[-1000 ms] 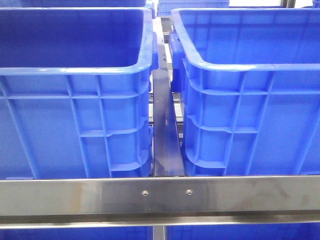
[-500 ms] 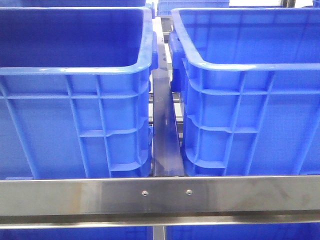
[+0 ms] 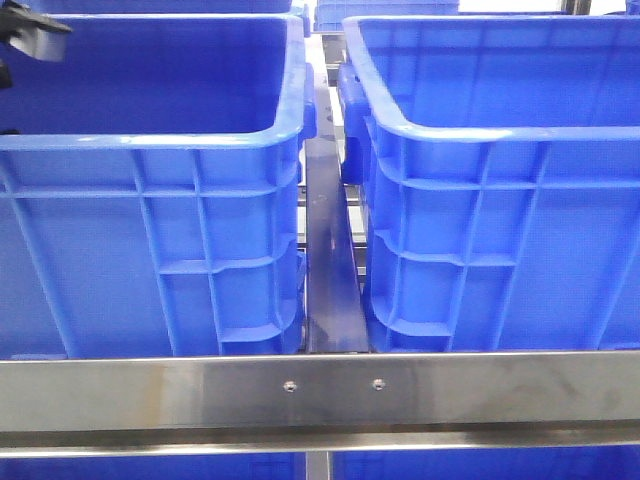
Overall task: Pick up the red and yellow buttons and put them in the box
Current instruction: 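Grasp a yellow button with the left gripper and lift it out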
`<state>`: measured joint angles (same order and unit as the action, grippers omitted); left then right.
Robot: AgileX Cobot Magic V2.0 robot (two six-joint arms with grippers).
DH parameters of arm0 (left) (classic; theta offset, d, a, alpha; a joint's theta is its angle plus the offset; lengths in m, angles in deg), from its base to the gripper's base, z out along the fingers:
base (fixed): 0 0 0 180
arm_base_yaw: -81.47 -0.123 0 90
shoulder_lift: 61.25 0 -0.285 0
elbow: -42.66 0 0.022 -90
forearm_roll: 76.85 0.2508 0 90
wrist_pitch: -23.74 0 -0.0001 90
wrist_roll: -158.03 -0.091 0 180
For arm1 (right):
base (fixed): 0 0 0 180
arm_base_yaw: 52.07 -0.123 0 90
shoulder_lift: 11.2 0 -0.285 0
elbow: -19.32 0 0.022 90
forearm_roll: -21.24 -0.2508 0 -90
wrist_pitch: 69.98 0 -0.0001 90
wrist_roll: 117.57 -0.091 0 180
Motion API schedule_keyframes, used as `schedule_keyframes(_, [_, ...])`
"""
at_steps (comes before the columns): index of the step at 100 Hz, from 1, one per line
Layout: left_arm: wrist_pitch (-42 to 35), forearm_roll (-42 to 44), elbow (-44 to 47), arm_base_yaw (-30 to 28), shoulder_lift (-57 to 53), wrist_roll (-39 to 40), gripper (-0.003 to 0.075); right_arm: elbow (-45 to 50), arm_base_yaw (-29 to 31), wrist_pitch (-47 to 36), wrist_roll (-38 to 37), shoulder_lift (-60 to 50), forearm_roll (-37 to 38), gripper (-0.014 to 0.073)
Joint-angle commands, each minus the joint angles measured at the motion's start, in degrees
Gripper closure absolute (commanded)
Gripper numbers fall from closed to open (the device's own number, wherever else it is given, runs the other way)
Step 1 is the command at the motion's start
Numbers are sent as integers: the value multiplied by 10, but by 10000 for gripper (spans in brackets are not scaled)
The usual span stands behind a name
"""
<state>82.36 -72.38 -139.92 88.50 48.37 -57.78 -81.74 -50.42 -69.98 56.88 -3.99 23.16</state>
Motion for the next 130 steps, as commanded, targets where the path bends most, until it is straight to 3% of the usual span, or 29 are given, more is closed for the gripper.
schedule_keyframes(1, [-34, 0, -19, 3, -17, 1, 164, -10, 1, -44, 2, -14, 5, 654])
schedule_keyframes(37, [-43, 7, -19, 2, 8, 1, 191, -10, 1, -44, 2, -14, 5, 654])
schedule_keyframes(44, [-43, 7, -19, 2, 8, 2, 260, -10, 1, -44, 2, -14, 5, 654])
schedule_keyframes(61, [-43, 9, -19, 2, 8, 2, 547, -10, 1, -44, 2, -14, 5, 654])
schedule_keyframes(67, [-43, 9, -19, 2, 8, 2, 601, -10, 1, -44, 2, -14, 5, 654])
schedule_keyframes(110, [-59, -9, -19, 2, -85, 1, 603, -10, 1, -44, 2, -14, 5, 654])
schedule_keyframes(130, [-57, -90, -19, 21, -137, -89, 603, -10, 1, -44, 2, -14, 5, 654])
